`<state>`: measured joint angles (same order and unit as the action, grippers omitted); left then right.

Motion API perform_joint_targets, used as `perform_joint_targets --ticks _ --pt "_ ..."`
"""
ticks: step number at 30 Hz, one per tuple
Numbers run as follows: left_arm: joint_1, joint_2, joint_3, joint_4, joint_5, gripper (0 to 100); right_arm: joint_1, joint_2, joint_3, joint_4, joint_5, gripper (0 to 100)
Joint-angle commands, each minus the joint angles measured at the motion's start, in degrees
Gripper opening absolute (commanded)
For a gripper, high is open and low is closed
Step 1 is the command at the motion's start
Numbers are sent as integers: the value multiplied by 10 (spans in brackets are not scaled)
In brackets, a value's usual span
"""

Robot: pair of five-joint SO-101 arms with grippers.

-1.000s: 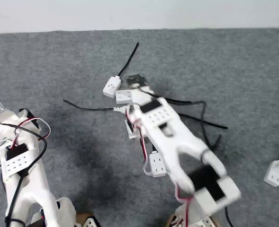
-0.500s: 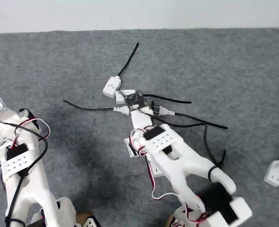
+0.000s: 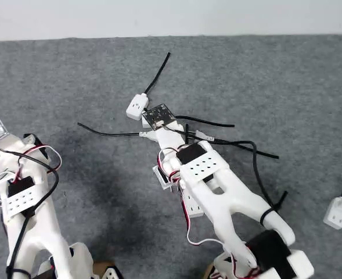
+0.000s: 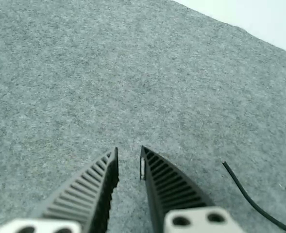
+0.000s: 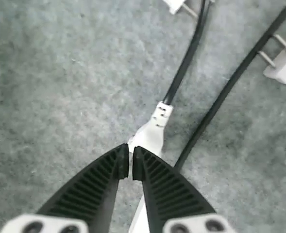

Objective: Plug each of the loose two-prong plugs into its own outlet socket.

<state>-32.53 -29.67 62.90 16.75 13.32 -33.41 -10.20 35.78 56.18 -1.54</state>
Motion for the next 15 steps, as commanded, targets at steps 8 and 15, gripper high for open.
perform_joint_targets --ticks 8,15 --pt "-1 0 -21 1 -5 77 9 65 -34 -101 8 105" --pt "-1 0 -21 1 -5 77 26 70 -55 -104 10 116"
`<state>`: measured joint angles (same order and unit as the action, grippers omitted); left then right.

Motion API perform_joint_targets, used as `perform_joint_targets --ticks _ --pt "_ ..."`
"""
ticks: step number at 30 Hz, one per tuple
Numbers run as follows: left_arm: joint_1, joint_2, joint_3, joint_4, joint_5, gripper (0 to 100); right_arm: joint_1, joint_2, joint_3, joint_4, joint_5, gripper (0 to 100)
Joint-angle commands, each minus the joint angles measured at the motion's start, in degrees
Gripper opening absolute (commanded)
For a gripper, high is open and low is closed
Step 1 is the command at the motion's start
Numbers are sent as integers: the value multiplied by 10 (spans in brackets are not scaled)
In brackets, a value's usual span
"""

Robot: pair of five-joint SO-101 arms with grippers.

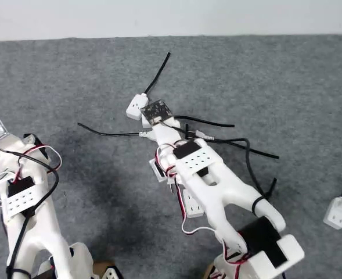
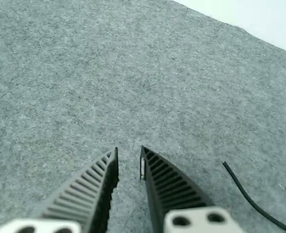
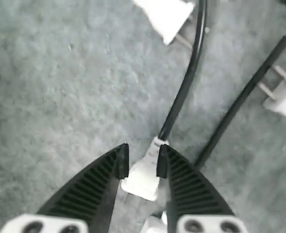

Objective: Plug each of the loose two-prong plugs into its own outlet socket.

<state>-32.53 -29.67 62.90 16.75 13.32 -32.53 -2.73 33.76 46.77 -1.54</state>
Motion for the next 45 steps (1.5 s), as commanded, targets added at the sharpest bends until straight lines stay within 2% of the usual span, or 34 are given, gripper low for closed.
perform_joint_targets --ticks 1,21,23,25,37,42,45 --pt "-1 0 -21 1 -5 77 23 -4 -34 -11 11 116" --pt "-4 0 -21 1 -5 77 28 99 -98 12 -18 110" --pt "-4 0 -21 1 -5 77 28 99 -98 14 -18 80" --pt "-4 0 -21 0 -5 77 30 99 -97 15 -18 2" --pt "-2 0 -21 1 -5 77 28 96 -99 43 -17 15" --pt "-2 0 -21 1 -5 77 27 94 -112 70 -16 128" --pt "-2 0 -21 1 -5 77 27 94 -127 101 -16 127"
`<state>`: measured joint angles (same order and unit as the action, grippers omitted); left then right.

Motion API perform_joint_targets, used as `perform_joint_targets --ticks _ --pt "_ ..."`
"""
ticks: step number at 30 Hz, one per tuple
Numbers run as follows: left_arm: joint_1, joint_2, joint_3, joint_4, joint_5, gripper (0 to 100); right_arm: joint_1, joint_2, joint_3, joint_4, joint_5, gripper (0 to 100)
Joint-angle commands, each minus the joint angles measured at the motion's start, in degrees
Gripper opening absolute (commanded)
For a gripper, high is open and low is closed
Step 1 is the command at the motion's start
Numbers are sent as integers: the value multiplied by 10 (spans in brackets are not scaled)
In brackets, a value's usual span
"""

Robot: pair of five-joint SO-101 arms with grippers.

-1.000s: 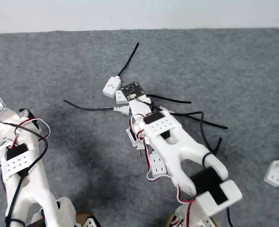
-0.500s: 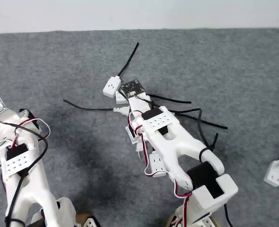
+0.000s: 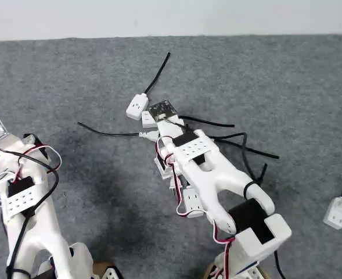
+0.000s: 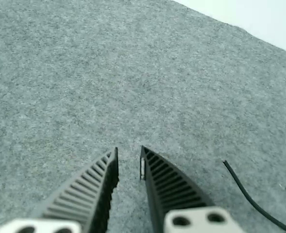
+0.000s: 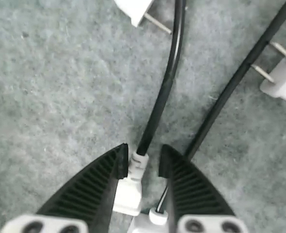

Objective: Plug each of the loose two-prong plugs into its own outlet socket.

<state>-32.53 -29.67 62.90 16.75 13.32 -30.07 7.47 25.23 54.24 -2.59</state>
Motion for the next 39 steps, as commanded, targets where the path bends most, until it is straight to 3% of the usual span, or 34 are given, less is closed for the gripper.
perform_joint_targets --ticks 1,20,26,36,39 --pt "-2 0 -21 1 -5 77 2 -8 -42 31 -5 122" --pt "-1 0 -21 1 -27 77 -18 28 -36 22 11 121" --pt "-1 0 -21 0 -27 77 -17 29 -40 28 9 39" --pt "3 1 -24 4 -25 77 0 4 -45 50 10 6" --pt "19 4 -37 39 -25 76 -1 -45 -40 67 11 6"
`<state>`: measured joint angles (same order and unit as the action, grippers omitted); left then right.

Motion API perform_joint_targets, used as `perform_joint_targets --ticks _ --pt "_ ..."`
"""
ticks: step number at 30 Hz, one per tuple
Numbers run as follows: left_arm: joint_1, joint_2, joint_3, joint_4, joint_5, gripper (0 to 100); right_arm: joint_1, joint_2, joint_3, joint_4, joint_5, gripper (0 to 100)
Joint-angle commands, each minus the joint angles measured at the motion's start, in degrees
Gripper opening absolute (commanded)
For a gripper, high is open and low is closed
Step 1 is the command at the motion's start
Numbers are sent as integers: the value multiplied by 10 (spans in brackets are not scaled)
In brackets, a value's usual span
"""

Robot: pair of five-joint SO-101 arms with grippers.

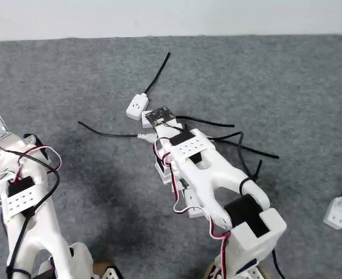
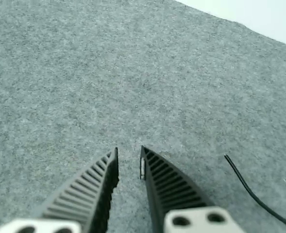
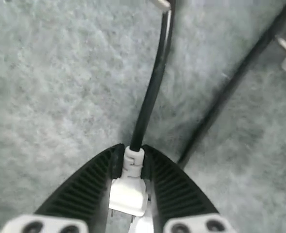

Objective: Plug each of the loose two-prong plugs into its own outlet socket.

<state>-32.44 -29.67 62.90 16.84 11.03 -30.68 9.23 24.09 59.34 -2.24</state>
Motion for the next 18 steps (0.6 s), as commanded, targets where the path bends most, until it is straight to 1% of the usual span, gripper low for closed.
perform_joint_targets --ticks 1,3,4,6,8,11,14,17,18 --pt "24 12 -49 58 -3 76 6 -82 -21 20 12 6" --pt "40 56 -83 88 -11 76 7 -131 -1 21 28 6" --pt "48 90 -106 101 -31 76 7 -156 11 17 31 6" --pt "70 159 -162 148 -88 74 7 -213 38 7 33 6" --pt "95 221 -225 216 -138 73 7 -275 69 -4 33 6" --pt "139 280 -285 290 -233 72 7 -368 127 -38 32 6" --pt "178 293 -289 310 -295 72 7 -457 187 -74 31 6" --pt "222 292 -276 330 -396 72 3 -540 243 -101 30 6" --pt "233 295 -275 337 -418 73 3 -566 258 -106 30 6"
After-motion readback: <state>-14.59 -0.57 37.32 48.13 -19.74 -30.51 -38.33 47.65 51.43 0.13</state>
